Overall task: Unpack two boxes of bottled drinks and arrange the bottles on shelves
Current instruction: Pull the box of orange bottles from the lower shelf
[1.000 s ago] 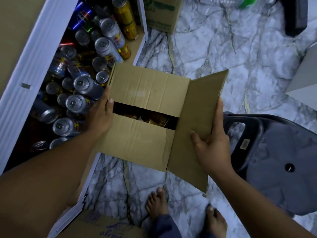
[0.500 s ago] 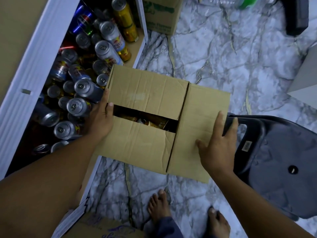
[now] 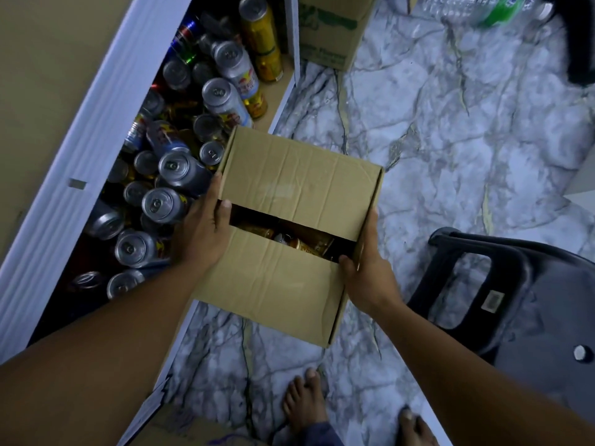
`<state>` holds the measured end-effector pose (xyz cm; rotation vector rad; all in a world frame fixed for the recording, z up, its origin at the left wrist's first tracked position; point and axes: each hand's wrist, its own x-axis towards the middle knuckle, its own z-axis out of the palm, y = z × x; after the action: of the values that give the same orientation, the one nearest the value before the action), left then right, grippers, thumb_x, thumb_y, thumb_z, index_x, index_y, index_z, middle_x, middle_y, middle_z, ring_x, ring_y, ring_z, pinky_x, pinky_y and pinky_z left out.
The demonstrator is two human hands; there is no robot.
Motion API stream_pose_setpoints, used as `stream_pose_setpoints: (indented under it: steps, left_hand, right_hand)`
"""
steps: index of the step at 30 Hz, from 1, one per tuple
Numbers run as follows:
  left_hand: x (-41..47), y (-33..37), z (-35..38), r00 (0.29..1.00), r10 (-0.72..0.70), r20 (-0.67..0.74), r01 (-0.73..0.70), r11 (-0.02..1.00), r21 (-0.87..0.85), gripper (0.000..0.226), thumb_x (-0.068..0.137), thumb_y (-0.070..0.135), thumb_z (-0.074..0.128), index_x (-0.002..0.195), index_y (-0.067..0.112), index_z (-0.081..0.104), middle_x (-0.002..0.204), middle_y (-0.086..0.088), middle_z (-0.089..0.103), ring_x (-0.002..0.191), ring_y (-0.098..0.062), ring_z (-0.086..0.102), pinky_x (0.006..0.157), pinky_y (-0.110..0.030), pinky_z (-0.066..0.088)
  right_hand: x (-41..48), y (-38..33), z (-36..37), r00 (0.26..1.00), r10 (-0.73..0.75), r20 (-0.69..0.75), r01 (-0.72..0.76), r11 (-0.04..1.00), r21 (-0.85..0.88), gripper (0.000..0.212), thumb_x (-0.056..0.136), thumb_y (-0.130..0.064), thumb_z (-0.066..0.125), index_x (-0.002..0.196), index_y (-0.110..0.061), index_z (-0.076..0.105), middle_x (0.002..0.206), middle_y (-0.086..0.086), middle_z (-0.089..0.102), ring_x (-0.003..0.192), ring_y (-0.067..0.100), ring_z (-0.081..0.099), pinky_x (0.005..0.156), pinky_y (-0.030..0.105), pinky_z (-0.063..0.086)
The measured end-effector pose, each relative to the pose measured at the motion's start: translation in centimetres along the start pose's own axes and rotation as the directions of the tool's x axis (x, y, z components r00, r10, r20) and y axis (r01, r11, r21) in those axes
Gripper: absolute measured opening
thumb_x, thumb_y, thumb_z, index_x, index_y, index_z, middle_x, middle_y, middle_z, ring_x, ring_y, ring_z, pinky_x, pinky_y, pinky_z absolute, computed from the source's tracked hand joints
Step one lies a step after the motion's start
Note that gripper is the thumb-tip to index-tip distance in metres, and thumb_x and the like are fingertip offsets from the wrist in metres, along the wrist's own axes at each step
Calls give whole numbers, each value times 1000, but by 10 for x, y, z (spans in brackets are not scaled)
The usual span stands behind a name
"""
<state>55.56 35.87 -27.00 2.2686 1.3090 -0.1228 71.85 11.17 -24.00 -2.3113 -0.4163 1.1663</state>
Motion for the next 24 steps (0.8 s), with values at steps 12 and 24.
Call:
stream_pose_setpoints:
  steps: [12, 24]
  left_hand:
    - [3, -3, -4, 1000, 17, 26, -18, 1000, 23, 58, 107, 53, 29, 161, 47, 9, 155, -9, 43, 134, -41, 47, 99, -52, 47]
    - [-104, 15, 26, 878, -453, -156, 440, 891, -111, 88, 97, 65, 48, 163, 23, 8, 167, -12, 18, 152, -37, 17, 117, -65, 22]
  right_hand:
    - [-6, 1, 14, 1000, 23, 16, -23, 1000, 3, 96, 106, -27, 48, 149, -42, -37, 94, 5, 58, 67, 17, 56, 59, 33, 44]
    - [-2, 7, -34, 976, -3, 216, 49, 977, -208, 106, 98, -46, 62, 155, -41, -27, 124, 15, 61, 85, 26, 61, 69, 36, 50]
